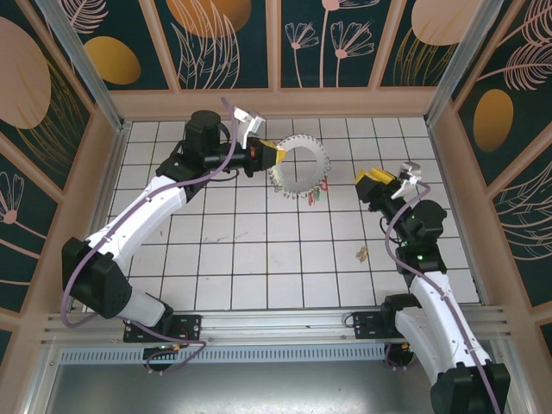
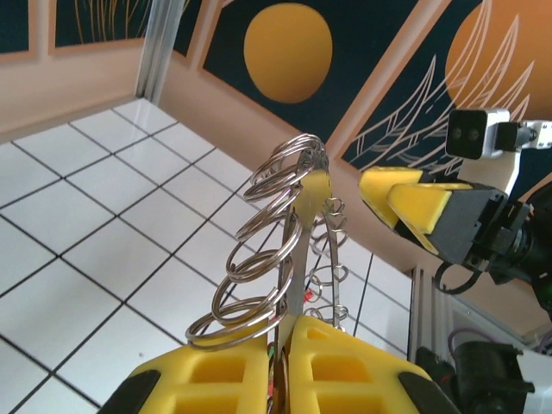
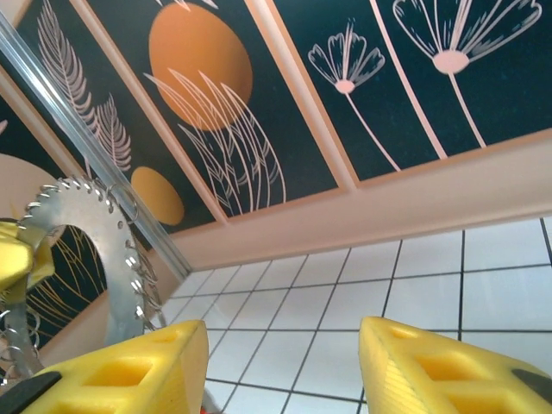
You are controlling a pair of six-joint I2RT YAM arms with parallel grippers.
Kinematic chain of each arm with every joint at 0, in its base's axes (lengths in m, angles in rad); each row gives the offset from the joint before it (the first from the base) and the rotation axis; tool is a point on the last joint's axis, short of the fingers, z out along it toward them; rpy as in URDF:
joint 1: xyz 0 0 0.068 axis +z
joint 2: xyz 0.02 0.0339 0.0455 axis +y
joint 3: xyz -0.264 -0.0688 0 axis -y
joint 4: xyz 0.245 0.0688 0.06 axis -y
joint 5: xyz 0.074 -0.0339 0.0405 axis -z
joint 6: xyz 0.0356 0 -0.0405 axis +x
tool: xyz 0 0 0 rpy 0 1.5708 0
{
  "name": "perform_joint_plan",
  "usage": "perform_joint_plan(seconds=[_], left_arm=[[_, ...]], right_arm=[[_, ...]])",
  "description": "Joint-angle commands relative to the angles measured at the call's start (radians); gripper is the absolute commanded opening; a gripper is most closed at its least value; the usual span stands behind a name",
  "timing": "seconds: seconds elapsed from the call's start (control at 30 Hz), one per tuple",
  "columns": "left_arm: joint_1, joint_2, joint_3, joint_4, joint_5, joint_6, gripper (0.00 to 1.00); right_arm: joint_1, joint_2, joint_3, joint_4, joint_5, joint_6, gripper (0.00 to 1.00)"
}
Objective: Put the keys on the keyring
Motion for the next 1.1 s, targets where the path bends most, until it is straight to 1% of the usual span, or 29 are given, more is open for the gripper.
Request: perform_joint_plan(seconds=[0.0,0.07,0.1,0.13,0.17,0.2,0.23,0.27,0.3,0.33,0.37,0.4,0.43,0.47,0.5,0.53,0.57,0.63,0.7,0.8,0.9,1.03,1.07], left_arm=[[0.004,-0.038,0.046,-0.022,0.035,0.045,0.00],[0.004,-0.073,0.031,0.058,0.019,0.011,0.00],[0.004,-0.097,0.002,0.099,-0.058,0.003,0.00],[0.004,-0.114,-0.029,0.120,-0.159,0.007,0.00],[0.004,-0.126,-0.061,0.132,-0.296,-0.004,0.00],[0.005,-0.125,-0.068,0.118,-0.371,-0.012,0.00],[0.004,-0.111,-0.045,0.076,-0.396,-0.014,0.00],[0.004,-0.091,-0.011,0.019,-0.450,-0.031,0.00],[0.005,-0.083,0.010,-0.020,-0.535,-0.073,0.00],[0.009,-0.097,-0.002,0.021,-0.489,-0.109,0.00],[0.010,-0.134,-0.070,0.182,-0.349,-0.161,0.00],[0.010,-0.168,-0.150,0.404,-0.209,-0.254,0.00],[0.010,-0.174,-0.202,0.582,-0.106,-0.348,0.00],[0.010,-0.155,-0.218,0.693,0.013,-0.415,0.00],[0.010,-0.121,-0.180,0.642,0.060,-0.403,0.00],[0.010,-0.094,-0.134,0.515,0.047,-0.359,0.00],[0.010,-0.076,-0.117,0.480,0.067,-0.342,0.00],[0.010,-0.074,-0.145,0.551,0.081,-0.378,0.00],[0.010,-0.082,-0.174,0.610,0.078,-0.404,0.00],[0.010,-0.084,-0.169,0.591,0.081,-0.385,0.00],[0.010,-0.093,-0.170,0.572,0.086,-0.364,0.00],[0.010,-0.104,-0.173,0.550,0.088,-0.339,0.00],[0.010,-0.106,-0.171,0.544,0.088,-0.333,0.00]], right_arm=[[0.018,-0.018,-0.001,0.098,-0.033,-0.065,0.51],[0.035,-0.023,-0.006,0.101,-0.040,-0.117,0.51],[0.047,-0.023,-0.010,0.097,-0.029,-0.145,0.51],[0.054,-0.021,-0.011,0.086,-0.017,-0.168,0.51],[0.060,-0.017,-0.011,0.075,-0.004,-0.188,0.52],[0.064,-0.013,-0.013,0.071,0.007,-0.201,0.51],[0.067,-0.003,-0.013,0.067,0.017,-0.204,0.51],[0.069,0.004,-0.006,0.053,0.022,-0.211,0.50],[0.073,0.013,0.005,0.029,0.023,-0.213,0.49],[0.076,0.019,0.013,0.011,0.026,-0.212,0.49],[0.079,0.024,0.016,0.005,0.023,-0.213,0.49],[0.083,0.028,0.013,0.009,0.015,-0.213,0.49],[0.087,0.029,0.010,0.016,0.008,-0.211,0.49],[0.092,0.031,0.006,0.028,-0.008,-0.211,0.49],[0.100,0.032,0.000,0.049,-0.029,-0.214,0.49],[0.109,0.035,-0.005,0.070,-0.047,-0.221,0.48],[0.124,0.039,-0.009,0.092,-0.069,-0.233,0.48],[0.171,0.045,-0.009,0.112,-0.067,-0.277,0.47],[0.235,0.046,-0.015,0.113,-0.019,-0.364,0.45],[0.316,0.042,-0.045,0.143,0.066,-0.488,0.42],[0.360,0.034,-0.097,0.222,0.106,-0.561,0.35],[0.411,0.013,-0.138,0.268,0.246,-0.621,0.34],[0.415,0.001,-0.145,0.270,0.263,-0.639,0.34]])
